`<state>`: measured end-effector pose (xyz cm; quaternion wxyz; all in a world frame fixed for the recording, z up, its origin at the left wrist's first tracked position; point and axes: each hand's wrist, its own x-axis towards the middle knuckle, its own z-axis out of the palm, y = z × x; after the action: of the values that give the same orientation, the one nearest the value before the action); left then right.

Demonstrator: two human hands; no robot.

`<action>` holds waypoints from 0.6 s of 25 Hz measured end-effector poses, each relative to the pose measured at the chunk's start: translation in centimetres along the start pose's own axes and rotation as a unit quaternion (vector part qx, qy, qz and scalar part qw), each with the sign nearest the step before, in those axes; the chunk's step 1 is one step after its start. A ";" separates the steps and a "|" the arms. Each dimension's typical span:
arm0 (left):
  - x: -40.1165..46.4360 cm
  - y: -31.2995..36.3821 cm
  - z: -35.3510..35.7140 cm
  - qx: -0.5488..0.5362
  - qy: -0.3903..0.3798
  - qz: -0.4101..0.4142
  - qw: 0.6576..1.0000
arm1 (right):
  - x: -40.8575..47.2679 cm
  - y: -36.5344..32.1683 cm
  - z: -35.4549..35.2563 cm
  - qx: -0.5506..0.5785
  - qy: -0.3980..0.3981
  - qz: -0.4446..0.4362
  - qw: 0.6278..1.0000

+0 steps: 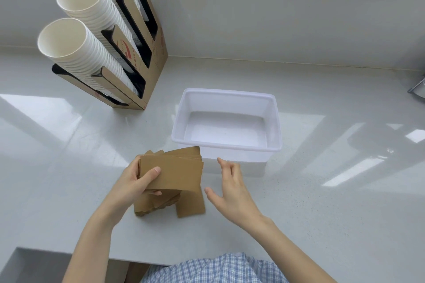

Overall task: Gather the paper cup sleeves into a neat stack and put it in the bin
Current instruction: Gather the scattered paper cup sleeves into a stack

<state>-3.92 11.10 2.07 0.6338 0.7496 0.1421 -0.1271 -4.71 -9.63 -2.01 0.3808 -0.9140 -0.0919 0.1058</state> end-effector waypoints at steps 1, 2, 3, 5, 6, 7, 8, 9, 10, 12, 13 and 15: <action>-0.1 0.0 -0.2 -0.002 0.003 0.000 1.000 | 0.0 -0.1 0.6 -0.025 -0.023 0.012 0.999; -0.1 0.0 -0.4 -0.004 0.006 0.001 1.000 | 0.1 -0.2 1.3 -0.052 -0.044 0.024 0.997; -0.2 0.0 -0.5 -0.006 0.009 0.002 1.000 | 0.3 -0.5 1.9 -0.078 -0.057 0.033 0.995; -0.3 -0.2 -0.6 -0.011 0.014 0.003 1.000 | 0.5 -1.5 3.2 -0.120 -0.068 0.049 0.989; -0.3 -0.2 -0.6 -0.013 0.015 0.002 1.000 | 0.5 -2.0 3.8 -0.137 -0.054 0.053 0.988; -0.3 -0.2 -0.6 -0.014 0.015 0.002 1.000 | 0.6 -2.3 4.4 -0.156 -0.032 0.056 0.986; -0.3 -0.3 -0.5 -0.014 0.016 0.001 1.000 | 0.8 -2.4 4.9 -0.167 -0.024 0.069 0.983; -0.3 -0.3 -0.5 -0.015 0.015 0.001 1.000 | 1.0 -2.4 5.3 -0.179 -0.010 0.081 0.980; -0.3 -0.3 -0.5 -0.017 0.014 0.002 1.000 | 1.1 -2.5 5.5 -0.183 -0.009 0.091 0.979; -0.3 -0.3 -0.4 -0.021 0.012 0.002 1.000 | 1.2 -2.4 5.5 -0.202 -0.014 0.094 0.975; -0.3 -0.3 -0.4 -0.022 0.012 0.002 1.000 | 1.3 -2.4 5.3 -0.218 -0.009 0.088 0.972; -0.3 -0.3 -0.5 -0.022 0.013 0.003 1.000 | 1.3 -2.2 5.1 -0.236 -0.013 0.077 0.969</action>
<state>-4.31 11.61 1.93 0.6485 0.7375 0.1509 -0.1127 -5.00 -4.35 -4.11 0.1444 -0.9808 -0.0487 0.1215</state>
